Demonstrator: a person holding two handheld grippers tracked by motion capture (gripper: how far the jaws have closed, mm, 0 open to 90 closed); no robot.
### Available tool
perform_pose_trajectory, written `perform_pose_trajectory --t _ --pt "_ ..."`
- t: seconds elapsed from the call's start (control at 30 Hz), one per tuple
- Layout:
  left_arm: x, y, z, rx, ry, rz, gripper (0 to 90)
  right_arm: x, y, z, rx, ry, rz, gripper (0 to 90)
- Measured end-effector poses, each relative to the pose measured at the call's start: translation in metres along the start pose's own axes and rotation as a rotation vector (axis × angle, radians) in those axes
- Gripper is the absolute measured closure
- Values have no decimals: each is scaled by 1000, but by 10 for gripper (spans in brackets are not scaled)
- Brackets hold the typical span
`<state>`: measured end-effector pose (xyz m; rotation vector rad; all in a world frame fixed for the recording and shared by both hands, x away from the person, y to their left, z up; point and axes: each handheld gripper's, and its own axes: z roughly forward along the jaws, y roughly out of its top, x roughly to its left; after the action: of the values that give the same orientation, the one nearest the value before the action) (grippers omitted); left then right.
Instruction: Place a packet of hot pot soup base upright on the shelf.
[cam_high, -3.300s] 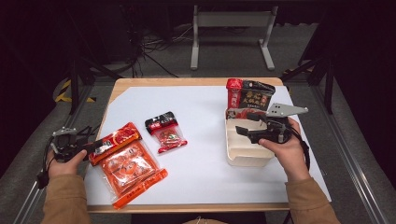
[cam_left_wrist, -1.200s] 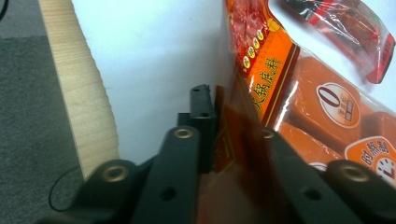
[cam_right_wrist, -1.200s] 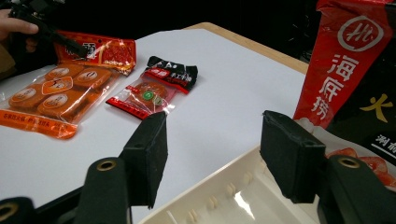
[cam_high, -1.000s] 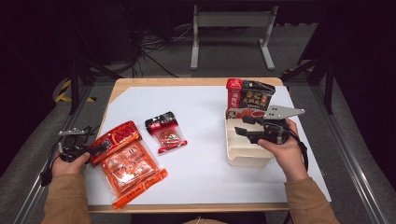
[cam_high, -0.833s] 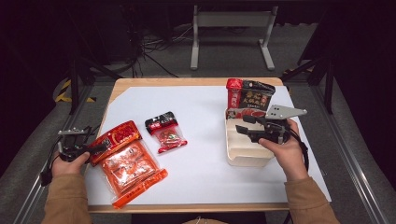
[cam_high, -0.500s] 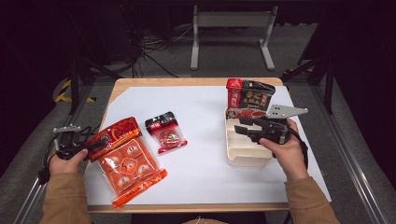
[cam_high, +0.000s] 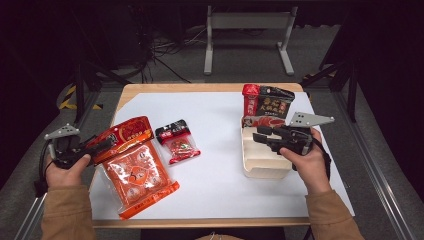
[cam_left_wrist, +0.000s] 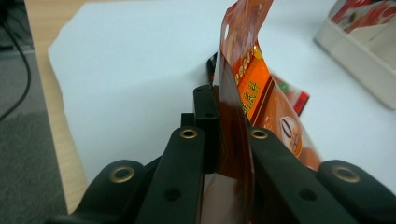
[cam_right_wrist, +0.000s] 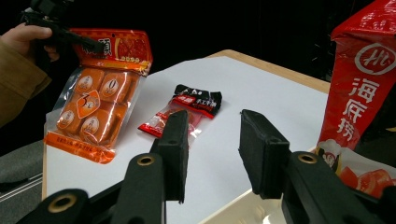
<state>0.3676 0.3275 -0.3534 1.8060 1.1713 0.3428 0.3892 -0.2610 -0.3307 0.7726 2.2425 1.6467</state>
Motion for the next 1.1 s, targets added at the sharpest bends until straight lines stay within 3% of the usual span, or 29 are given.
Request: perform_pose_trajectory --t 0.33,0.57,0.63,0.77,0.83,0.93,1.1 --pt "-39 20 -21 -56 -48 109 899 4 2 -3 -30 -12 -13 606" --pt "-61 29 -34 -59 -89 186 899 9 4 -4 -40 8 -21 607" --pt "-72 33 -37 -63 -100 231 900 10 4 -5 -44 11 -27 603" --pt "-84 35 -42 -66 -98 275 900 11 5 -6 -50 14 -27 589" --pt "-89 35 -43 -66 -105 288 900 12 5 -6 -55 18 -32 581" --pt "-100 38 -48 -67 -126 340 900 16 7 -6 -71 33 -56 549" --pt "-112 40 -51 -75 -151 372 900 17 7 -6 -78 39 -64 541"
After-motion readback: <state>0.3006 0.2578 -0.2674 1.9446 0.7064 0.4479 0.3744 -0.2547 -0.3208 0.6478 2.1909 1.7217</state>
